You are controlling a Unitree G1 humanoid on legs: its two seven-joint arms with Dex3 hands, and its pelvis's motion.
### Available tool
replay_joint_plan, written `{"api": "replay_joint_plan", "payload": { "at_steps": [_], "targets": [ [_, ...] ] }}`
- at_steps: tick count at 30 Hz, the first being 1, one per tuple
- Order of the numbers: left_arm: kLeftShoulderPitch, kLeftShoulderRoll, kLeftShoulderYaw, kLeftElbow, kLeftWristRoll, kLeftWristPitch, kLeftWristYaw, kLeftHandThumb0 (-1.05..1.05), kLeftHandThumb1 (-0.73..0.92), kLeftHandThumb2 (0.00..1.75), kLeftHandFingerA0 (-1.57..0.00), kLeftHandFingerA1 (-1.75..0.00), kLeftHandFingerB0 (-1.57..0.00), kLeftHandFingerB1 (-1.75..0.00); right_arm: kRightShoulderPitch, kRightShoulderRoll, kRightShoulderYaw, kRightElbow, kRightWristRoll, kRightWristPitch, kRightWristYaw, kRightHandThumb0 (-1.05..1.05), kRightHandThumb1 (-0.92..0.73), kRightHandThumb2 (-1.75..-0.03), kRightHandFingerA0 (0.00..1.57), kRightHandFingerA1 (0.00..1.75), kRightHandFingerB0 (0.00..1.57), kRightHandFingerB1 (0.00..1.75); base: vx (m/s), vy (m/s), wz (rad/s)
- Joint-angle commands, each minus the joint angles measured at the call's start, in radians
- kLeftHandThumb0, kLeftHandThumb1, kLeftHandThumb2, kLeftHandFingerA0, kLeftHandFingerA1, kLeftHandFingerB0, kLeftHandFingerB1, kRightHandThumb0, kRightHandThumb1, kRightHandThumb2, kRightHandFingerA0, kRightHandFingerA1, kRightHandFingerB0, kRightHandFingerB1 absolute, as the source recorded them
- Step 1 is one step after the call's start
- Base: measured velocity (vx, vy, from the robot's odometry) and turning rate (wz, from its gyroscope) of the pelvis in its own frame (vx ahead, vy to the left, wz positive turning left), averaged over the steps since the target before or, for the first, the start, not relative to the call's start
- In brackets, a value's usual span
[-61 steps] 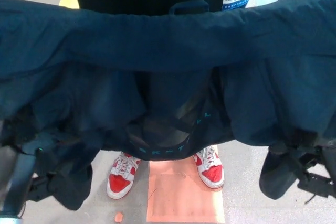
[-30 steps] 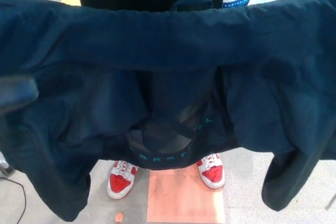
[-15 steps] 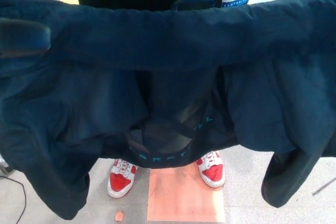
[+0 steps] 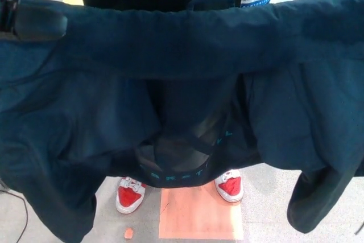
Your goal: A person hands a coat to the robot and the robot grabs it with both hands and holds it while the person wears the coat.
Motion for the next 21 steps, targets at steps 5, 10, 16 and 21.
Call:
{"api": "replay_joint_plan", "payload": {
  "at_steps": [5,10,16,21],
  "targets": [
    [-0.407,0.016,-0.314,0.258,-0.132,0.478,-0.782,-0.83,0.51,0.86,-0.07,-0.35,-0.08,-0.19,-0.585,-0.058,0.495,0.395,-0.151,0.342,0.944,-0.89,-0.54,-0.93,0.44,0.54,0.02,0.14,0.0,0.0,0.0],
    [-0.451,-0.028,-0.36,0.288,-0.093,0.482,-0.793,-0.83,0.51,0.88,-0.05,-0.35,-0.08,-0.21,-0.666,0.012,0.604,0.473,-0.195,0.378,1.045,-0.86,-0.52,-0.9,0.3,0.51,0.05,0.17,0.0,0.0,0.0],
    [-0.457,-0.041,-0.394,0.293,-0.079,0.489,-0.812,-0.88,0.51,0.73,-0.09,-0.29,-0.07,-0.19,-0.698,0.038,0.695,0.508,-0.18,0.443,1.158,-0.89,-0.55,-0.9,0.43,0.58,0.06,0.09,0.0,0.0,0.0],
    [-0.447,-0.038,-0.406,0.288,-0.088,0.488,-0.826,-0.87,0.51,0.72,-0.08,-0.28,-0.08,-0.2,-0.674,0.018,0.714,0.5,-0.15,0.422,1.181,-0.87,-0.52,-0.9,0.56,0.68,0.05,0.15,0.0,0.0,0.0]
  ]
}}
